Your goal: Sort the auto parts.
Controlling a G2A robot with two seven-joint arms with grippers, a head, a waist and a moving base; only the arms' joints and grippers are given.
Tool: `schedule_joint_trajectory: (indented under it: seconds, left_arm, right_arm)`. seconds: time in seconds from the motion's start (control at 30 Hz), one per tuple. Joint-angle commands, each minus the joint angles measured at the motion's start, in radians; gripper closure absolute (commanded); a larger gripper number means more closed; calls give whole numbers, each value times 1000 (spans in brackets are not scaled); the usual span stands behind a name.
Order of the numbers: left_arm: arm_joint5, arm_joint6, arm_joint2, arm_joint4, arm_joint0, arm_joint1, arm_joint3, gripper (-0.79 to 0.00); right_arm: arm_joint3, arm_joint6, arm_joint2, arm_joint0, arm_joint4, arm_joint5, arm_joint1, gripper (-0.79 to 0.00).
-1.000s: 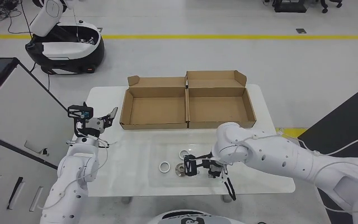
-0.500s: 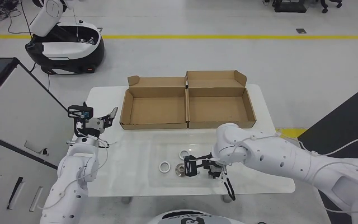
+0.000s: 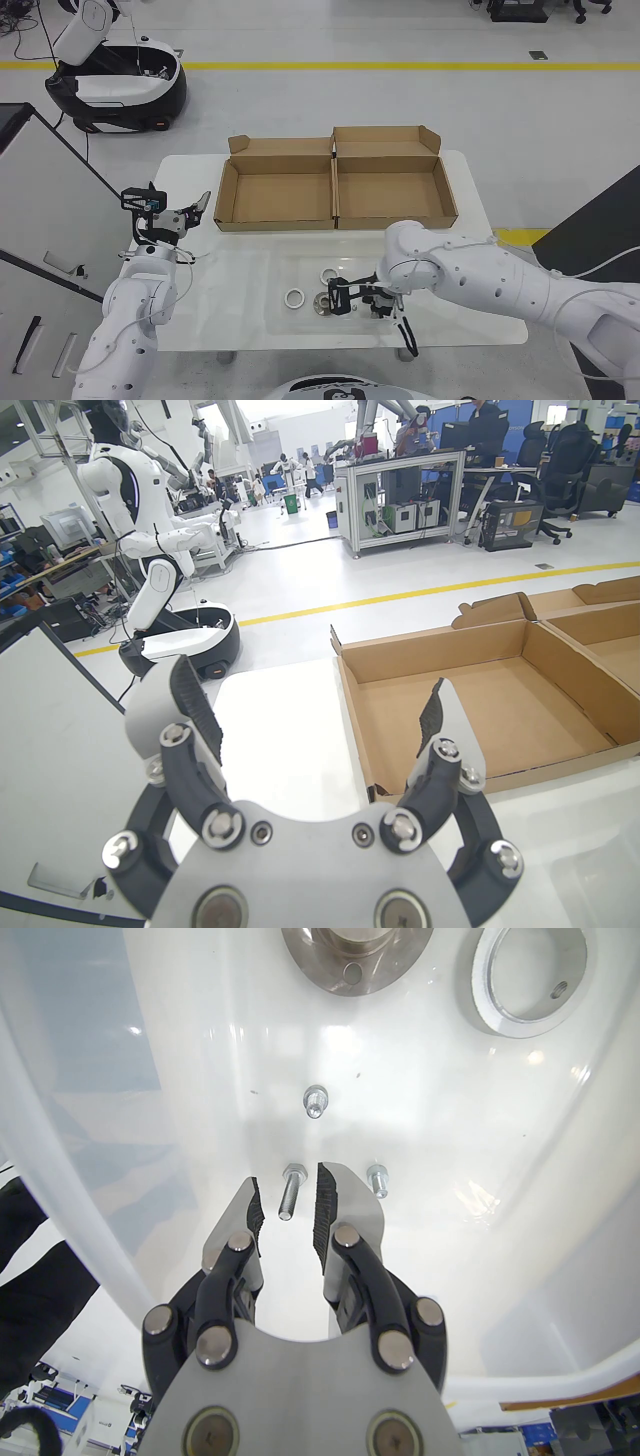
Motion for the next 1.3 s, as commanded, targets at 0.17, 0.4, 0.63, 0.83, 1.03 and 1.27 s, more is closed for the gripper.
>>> schedule_joint_trajectory:
  seconds: [0.17, 0.4, 0.63, 0.83, 1.03, 1.27]
  left_arm:
    - [0, 0, 0, 0, 0, 0, 0, -785]
    - [0, 0, 0, 0, 0, 0, 0, -785]
    - [0, 0, 0, 0, 0, 0, 0, -785]
    - [0, 0, 0, 0, 0, 0, 0, -785]
    - [0, 0, 0, 0, 0, 0, 0, -785]
    - [0, 0, 0, 0, 0, 0, 0, -785]
  right_arm:
    - [14, 3, 0, -5, -3, 3, -6, -222]
    - [21, 7, 0, -6, -5, 7, -8, -77]
    - [11, 22, 0, -1, -8, 22, -8, 0]
    - [-32, 34, 0, 28, 4, 33, 1, 0]
    - [-102, 29, 24, 60, 37, 29, 28, 0]
    - [-178, -32, 98, 68, 79, -32, 76, 0]
